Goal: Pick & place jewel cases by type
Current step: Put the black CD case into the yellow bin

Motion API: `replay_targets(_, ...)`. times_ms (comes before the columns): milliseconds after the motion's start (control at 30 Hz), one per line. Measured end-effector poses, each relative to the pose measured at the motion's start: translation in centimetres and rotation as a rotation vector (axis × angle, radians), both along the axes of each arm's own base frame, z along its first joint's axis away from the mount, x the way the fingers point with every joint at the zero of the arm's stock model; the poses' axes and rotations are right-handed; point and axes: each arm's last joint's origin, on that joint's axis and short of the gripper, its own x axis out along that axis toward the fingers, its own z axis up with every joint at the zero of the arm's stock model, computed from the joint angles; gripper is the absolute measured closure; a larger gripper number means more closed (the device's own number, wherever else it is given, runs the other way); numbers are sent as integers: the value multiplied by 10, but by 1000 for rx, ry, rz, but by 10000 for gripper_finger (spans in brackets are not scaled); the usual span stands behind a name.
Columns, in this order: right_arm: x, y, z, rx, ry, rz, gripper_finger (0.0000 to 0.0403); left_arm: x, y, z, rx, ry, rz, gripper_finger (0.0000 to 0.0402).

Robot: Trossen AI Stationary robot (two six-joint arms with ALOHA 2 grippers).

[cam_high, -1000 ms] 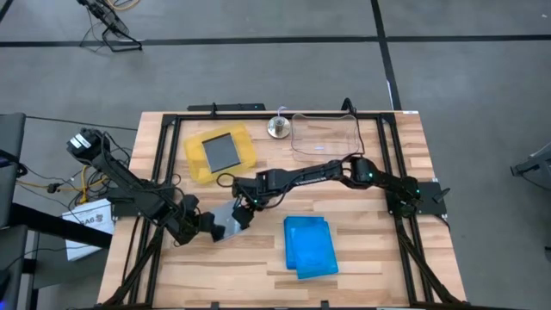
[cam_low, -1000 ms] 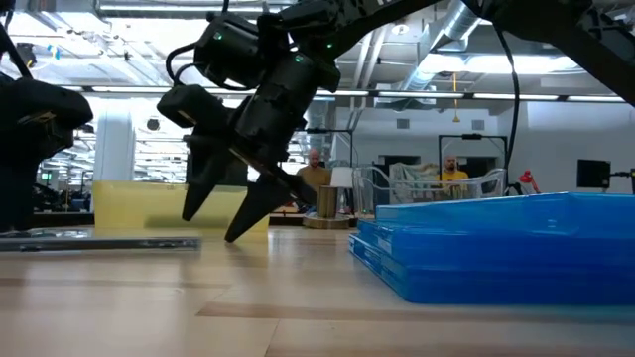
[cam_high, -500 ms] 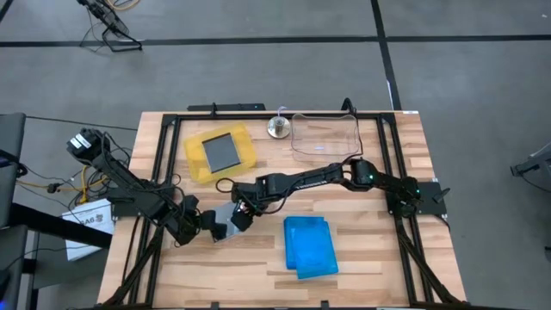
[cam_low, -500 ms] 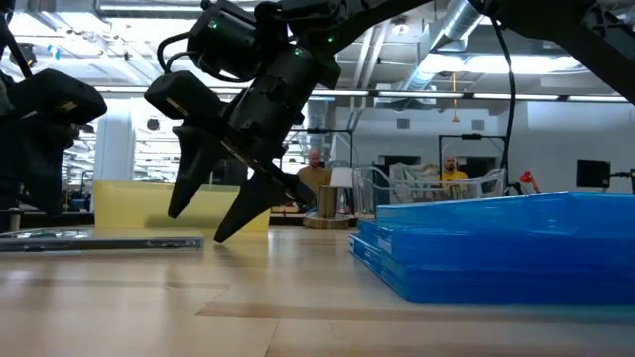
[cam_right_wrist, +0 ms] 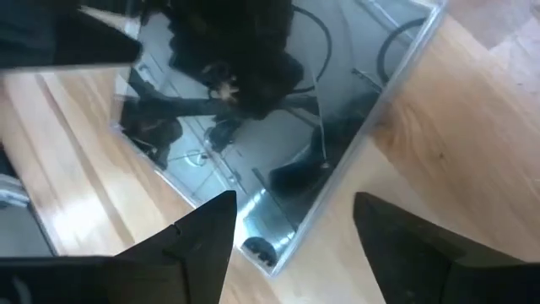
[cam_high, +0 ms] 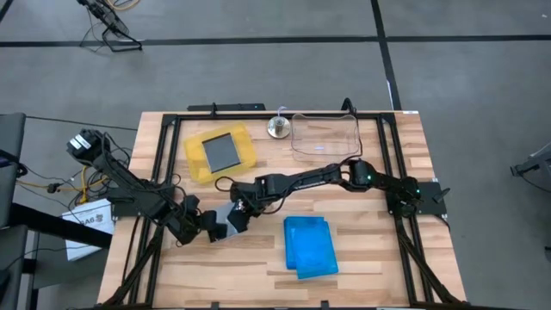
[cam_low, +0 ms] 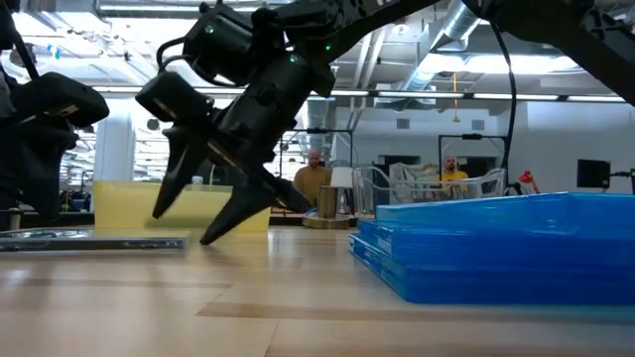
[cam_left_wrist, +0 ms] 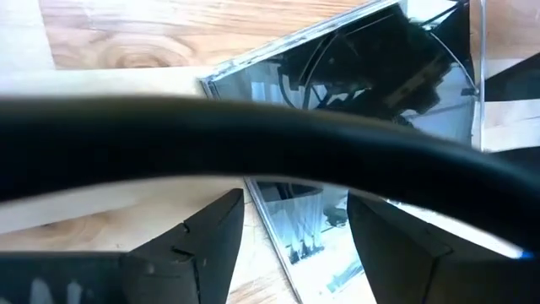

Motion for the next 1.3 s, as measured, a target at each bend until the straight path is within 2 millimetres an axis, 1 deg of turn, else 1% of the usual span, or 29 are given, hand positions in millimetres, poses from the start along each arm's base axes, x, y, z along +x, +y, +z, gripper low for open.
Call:
replay_targets(200, 3, 5, -1, 21, -32, -12, 163, 6, -3, -4, 17, -36, 19, 192)
replay_targets(333, 5, 5, -1, 69, -35, -65, 163, 7, -4, -5, 27, -54, 32, 192)
replay_targets(567, 6, 5, -1, 128, -42, -6, 163, 8, -3, -2, 36, -109, 31, 192)
replay_targets(700, 7, 3, 4, 175, -46, 13, 163, 6, -2, 5, 33, -141, -6, 192)
replay_targets(767, 10, 4, 7, 206, -64, 34, 163, 2, 2, 7, 68, -134, -20, 192)
replay_targets(833, 16, 8, 13, 257, -143, 78, 163, 0, 6, 9, 120, -135, -14, 192)
replay_targets(900, 23, 15, 29, 301, -261, 122, 163, -1, 8, 10, 138, -147, -4, 192)
replay_targets(967, 27, 15, 43, 322, -343, 125, 163, -1, 8, 11, 139, -155, -1, 192)
replay_targets(1000, 30, 14, 47, 318, -383, 107, 163, 0, 7, 12, 137, -162, 1, 192)
replay_targets(1067, 29, 12, 44, 317, -359, 78, 163, 2, 6, 15, 136, -198, 4, 192)
replay_targets(1200, 28, 15, 31, 289, -300, 24, 163, 3, 4, 16, 115, -204, -12, 192)
replay_targets(1300, 29, 10, 33, 272, -311, 0, 163, 4, 4, 17, 129, -209, -32, 192)
